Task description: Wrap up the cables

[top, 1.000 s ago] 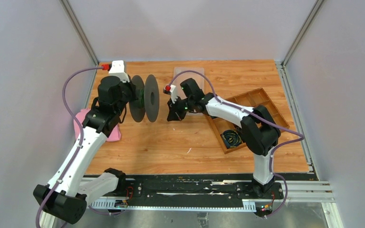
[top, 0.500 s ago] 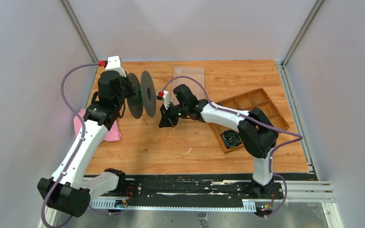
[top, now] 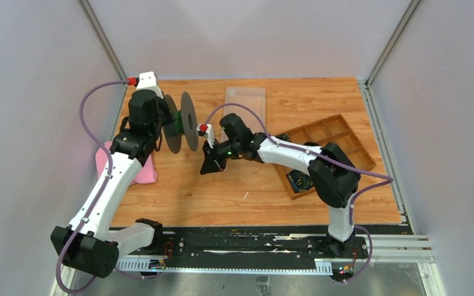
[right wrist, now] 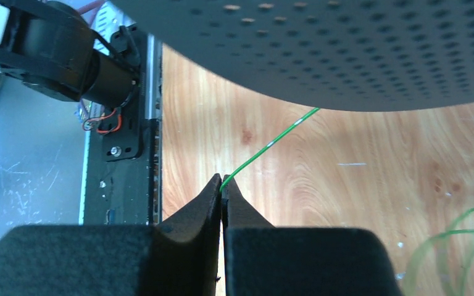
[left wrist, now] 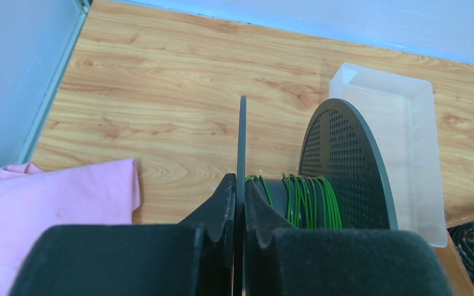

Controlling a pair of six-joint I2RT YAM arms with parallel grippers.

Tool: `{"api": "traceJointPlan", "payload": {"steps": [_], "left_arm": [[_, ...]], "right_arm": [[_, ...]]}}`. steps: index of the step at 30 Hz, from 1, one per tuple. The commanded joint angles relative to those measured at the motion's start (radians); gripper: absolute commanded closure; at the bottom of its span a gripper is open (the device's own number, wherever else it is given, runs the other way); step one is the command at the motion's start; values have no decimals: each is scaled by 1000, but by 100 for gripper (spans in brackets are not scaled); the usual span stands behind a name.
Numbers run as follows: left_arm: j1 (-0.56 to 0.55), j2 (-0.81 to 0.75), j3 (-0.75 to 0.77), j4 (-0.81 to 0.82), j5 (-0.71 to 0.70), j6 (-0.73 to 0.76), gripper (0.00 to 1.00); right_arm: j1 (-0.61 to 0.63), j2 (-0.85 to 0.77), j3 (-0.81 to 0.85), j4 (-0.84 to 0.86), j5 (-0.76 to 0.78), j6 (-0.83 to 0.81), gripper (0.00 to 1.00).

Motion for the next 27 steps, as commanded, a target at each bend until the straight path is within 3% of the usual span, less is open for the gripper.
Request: {"api": "traceJointPlan", "payload": {"steps": [1,17,27], "left_arm": [[21,-6,48,165,-93,21,100],[2,-36,-78,243,-89,75,100],[-71,-81,-174,288,-122,187,100]], "right_arm": [[58,-44,0,-105,-99,5,99],[71,-50,248,-342,-153,-32,99],[61,-25,514,-544,-31,-79,99]]}}
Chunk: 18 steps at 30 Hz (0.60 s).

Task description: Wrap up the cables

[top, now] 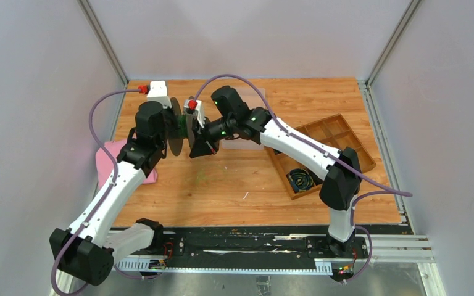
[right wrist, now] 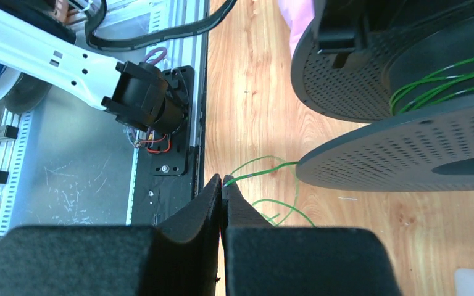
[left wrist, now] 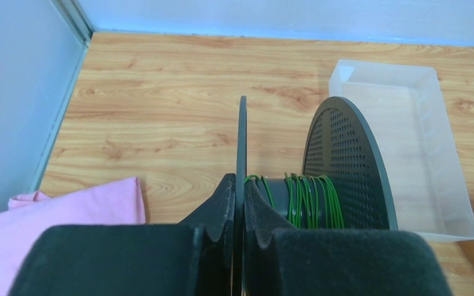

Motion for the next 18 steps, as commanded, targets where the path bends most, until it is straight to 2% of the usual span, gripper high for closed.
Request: {"api": "traceJointPlan", "payload": {"steps": [1,18], "left_arm": [[-4,-33,-29,124,-71,77,100],[-28,-79,-115,114,-25,164,100]], "right_arm": [[18,5,107,-135,-7,-25,99],[-23,27,293,-213,9,-16,97]]}}
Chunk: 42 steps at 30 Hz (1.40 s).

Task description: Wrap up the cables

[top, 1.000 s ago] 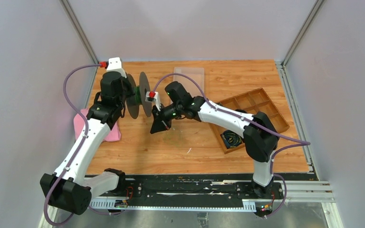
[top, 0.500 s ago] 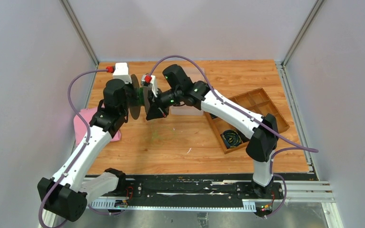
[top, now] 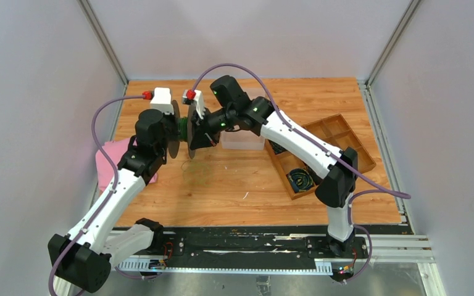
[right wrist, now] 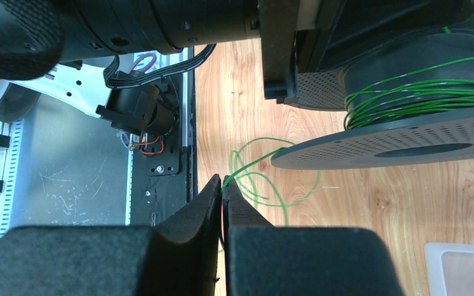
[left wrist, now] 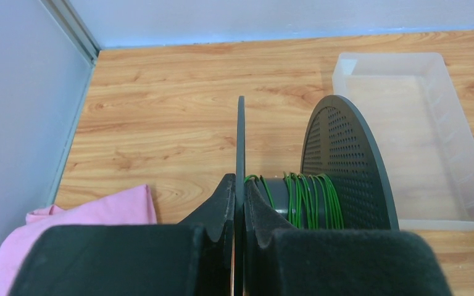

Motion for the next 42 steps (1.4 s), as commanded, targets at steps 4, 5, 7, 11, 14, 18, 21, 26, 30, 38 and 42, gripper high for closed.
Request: {"api": "traceJointPlan", "payload": {"steps": [4,5,7,11,14,18,21,26,30,38,42], "left_arm": [[-4,-30,-44,27,-16,75,100],[-4,-32,-49,25,-14,75,100],[-5,-36,-53,22,-7,80,100],[-5,-40,-56,13,12,83,100],[-7,-45,-62,7,30,85,100],[-7,-51,-70,-7,54,85,100],[-7,-58,-73,-16,78,77,100],[-7,-69,-69,-37,134,61,100],[-7,-74,-69,-42,158,55,100],[-7,-73,-59,-45,133,32,100],[-6,-53,-19,-66,89,9,100]], "right_arm": [[-28,-17,99,-19,-64,12,96],[-32,-17,105,-19,-65,14,96],[-39,-17,112,-22,-63,14,96],[-54,-14,131,-25,-51,11,95],[-73,-11,146,-27,-36,12,95],[-99,-7,171,-27,-9,12,95],[-120,3,193,-27,16,10,95],[-159,34,241,-27,53,11,95],[-178,73,266,-27,58,24,96],[-181,-16,-24,89,-51,-1,90],[-192,-90,-253,229,-73,41,77]]}}
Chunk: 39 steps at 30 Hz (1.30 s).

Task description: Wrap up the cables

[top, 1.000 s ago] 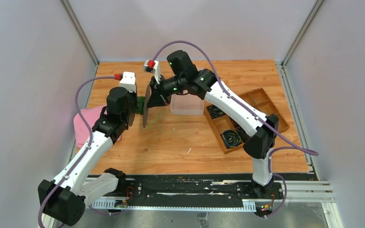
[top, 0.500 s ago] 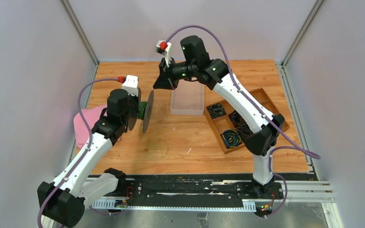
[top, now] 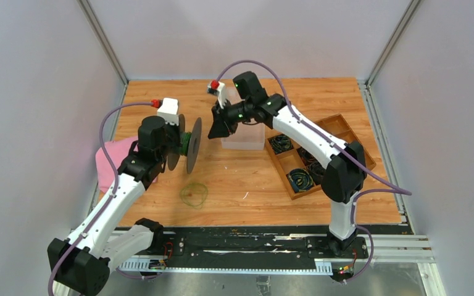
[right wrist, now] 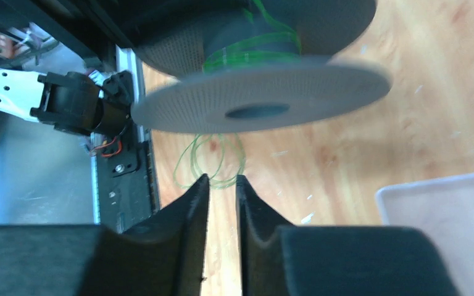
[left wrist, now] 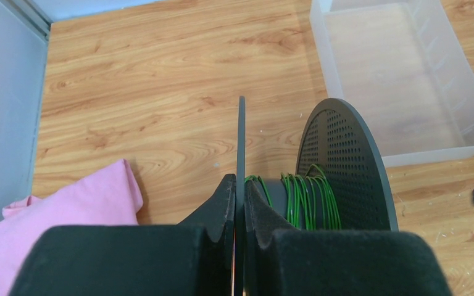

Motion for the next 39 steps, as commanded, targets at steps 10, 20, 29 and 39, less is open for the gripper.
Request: {"api": "traceJointPlan", "payload": {"steps": [10,20,29,39], "left_arm": [[44,68,156,-44,-34,-169,100],[62,100,197,-83,-17,-214,100],[76,104,191,-80,7,-237,100],[99,96,189,-82,42,-256,100]], "right_arm": [[-21,-102,-575,534,-155,187,56],[46,-15,-775,815,-180,218,47],[121,88,-813,925,-141,209,46],[152,141,-796,942,-111,134,47]]}}
